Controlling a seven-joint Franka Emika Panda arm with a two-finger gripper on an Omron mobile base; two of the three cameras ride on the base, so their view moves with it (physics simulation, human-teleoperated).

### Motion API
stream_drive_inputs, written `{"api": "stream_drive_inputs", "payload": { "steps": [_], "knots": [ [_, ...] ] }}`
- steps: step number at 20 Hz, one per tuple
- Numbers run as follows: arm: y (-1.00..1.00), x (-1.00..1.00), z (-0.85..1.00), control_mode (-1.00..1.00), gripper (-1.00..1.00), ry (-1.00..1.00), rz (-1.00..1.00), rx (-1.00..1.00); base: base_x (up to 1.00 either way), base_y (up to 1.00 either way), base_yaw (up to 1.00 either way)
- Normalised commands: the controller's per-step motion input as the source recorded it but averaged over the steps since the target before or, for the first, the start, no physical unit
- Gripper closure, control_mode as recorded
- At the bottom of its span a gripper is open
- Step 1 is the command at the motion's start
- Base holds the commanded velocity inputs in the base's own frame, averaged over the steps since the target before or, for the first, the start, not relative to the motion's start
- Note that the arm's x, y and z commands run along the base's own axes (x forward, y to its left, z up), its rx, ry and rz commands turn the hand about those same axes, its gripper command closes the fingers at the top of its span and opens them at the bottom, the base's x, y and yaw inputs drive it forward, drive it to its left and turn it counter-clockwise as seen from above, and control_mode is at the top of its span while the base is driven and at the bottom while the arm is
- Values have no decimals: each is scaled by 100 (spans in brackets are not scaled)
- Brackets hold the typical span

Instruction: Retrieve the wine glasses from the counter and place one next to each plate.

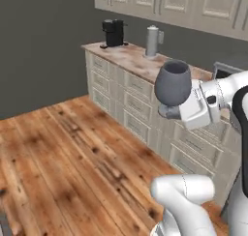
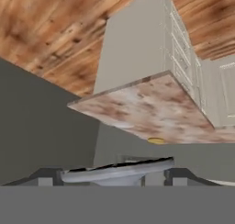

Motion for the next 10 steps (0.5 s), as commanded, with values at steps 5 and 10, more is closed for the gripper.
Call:
{"api": "stream_drive_inputs", "payload": {
  "steps": [5,10],
  "knots": [
    [0,0,0,100,100,0,0,0,99,-4,77],
    [0,0,0,100,100,0,0,0,97,-44,74]
  ]
}}
